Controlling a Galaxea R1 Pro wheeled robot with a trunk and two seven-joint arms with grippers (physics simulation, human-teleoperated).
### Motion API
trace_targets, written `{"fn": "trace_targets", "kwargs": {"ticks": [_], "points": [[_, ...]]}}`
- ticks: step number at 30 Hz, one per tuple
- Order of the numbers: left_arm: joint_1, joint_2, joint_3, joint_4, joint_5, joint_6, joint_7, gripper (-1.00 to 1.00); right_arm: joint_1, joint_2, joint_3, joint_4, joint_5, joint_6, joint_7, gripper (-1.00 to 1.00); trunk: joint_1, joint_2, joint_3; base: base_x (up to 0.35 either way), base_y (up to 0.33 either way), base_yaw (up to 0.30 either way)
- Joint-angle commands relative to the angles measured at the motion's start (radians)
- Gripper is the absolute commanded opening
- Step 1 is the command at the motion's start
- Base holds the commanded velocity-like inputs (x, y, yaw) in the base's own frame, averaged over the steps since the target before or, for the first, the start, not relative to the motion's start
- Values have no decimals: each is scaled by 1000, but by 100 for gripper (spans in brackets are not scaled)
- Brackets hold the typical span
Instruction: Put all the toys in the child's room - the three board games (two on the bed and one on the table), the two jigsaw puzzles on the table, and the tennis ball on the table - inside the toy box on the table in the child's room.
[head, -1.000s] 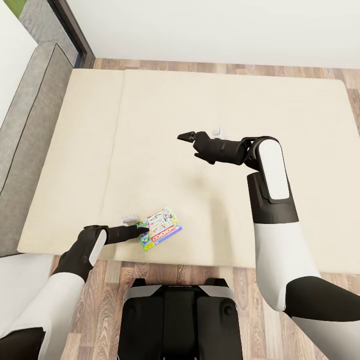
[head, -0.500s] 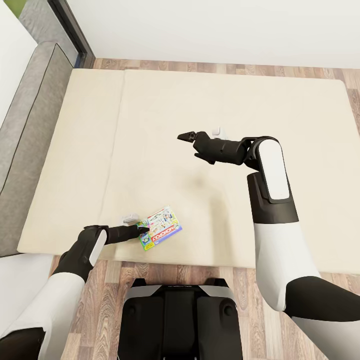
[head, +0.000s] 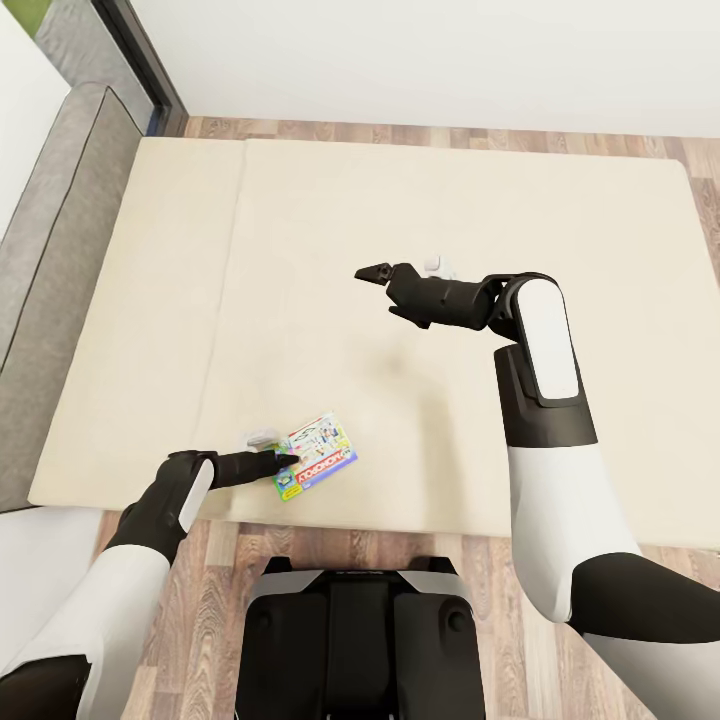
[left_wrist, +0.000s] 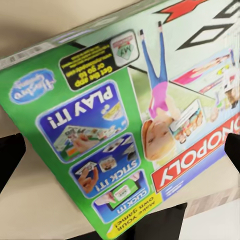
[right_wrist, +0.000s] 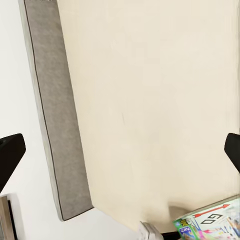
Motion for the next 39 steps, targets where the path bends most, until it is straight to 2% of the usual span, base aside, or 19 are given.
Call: {"fn": "trace_targets", "kwargs": {"ticks": [1, 10, 18, 27, 39], "points": [[0, 0, 1, -1, 9, 9, 2, 100, -1, 0, 0, -1, -9, 1, -10, 100, 1, -2, -1, 0, -74, 0], [0, 0, 1, -1, 9, 9, 1, 100, -1, 0, 0, -1, -9, 1, -10, 100, 1, -2, -1, 0, -48, 0], [0, 0, 1, -1, 9, 8, -3, 100, -1, 0, 0, -1, -9, 1, -10, 100, 1, -2, -1, 0, -233, 0], [0, 0, 1, -1, 9, 8, -3, 100, -1, 0, 0, -1, -9, 1, -10, 100, 1, -2, -1, 0, -70, 0], [0, 0, 1, -4, 9, 8, -3, 100, -1, 0, 0, 1, -10, 1, -10, 100, 1, -2, -1, -36, -195, 0]]}}
